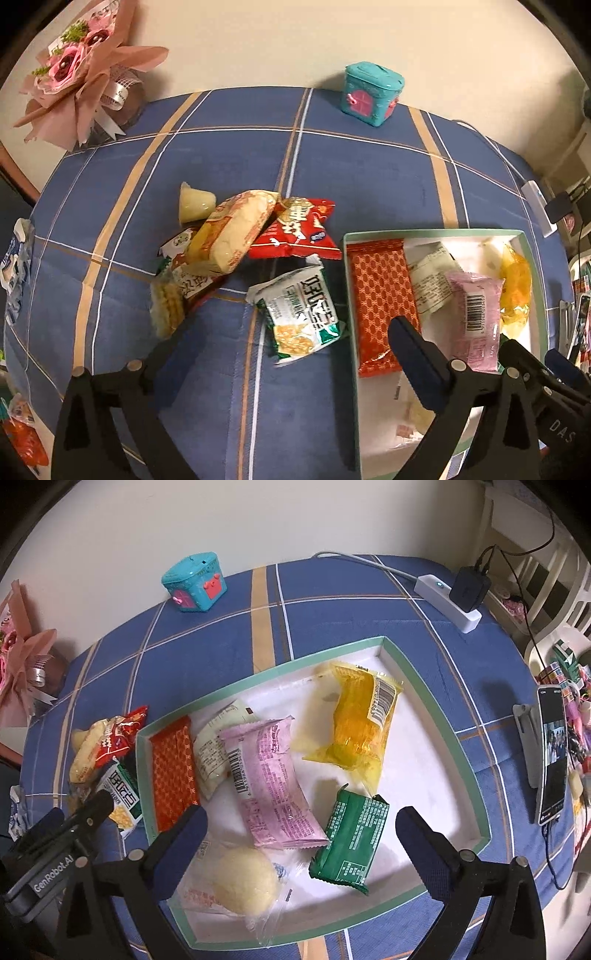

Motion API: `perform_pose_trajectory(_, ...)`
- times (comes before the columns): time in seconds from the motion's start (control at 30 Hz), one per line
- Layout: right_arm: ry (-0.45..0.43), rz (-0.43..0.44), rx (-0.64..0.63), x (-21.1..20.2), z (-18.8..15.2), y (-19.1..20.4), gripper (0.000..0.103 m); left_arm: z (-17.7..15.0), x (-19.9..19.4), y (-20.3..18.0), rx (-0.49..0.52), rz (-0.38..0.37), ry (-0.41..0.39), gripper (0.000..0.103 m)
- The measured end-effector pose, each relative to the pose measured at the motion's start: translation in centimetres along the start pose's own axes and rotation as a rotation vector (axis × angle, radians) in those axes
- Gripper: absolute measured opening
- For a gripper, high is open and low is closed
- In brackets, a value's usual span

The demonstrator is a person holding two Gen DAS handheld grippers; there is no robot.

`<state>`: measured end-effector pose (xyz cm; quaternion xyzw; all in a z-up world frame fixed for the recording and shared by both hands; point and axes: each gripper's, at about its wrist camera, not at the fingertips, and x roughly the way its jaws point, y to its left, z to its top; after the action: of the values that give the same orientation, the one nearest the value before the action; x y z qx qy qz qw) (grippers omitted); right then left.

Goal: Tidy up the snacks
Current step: 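Open the left tool over the tray while the right releases the pink bag there, then move both open tools back to the remaining snack pile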

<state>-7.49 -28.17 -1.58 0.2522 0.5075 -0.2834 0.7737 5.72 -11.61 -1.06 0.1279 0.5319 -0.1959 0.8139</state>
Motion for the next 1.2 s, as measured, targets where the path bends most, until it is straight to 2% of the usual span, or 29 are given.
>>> perform_pose_trajectory(0.33,0.007,0.01,-0.03,0.3,-0.1,2.5,0.103,0.5,0.0,3.9,-0.061,0.048,-0.003,0.1)
perform_pose_trajectory(0.73,0.003,0.031,-0.141,1.1,-1.0,8.9,0.103,0.8,-0.3,11.5,-0.187,0.109,-0.006,0.1)
perform_pose_trajectory(1.0,-0.036,0.094,-0.202,0.8,-1.5,13.0,0.103,0.7,-0.8,15.4,-0.262,0.112,-0.015,0.1)
perform_pose_trajectory(1.2,-0.038,0.142,-0.256,1.5,-1.7,15.8,0.103,0.8,0.1,17.1,-0.3,0.091,0.014,0.1)
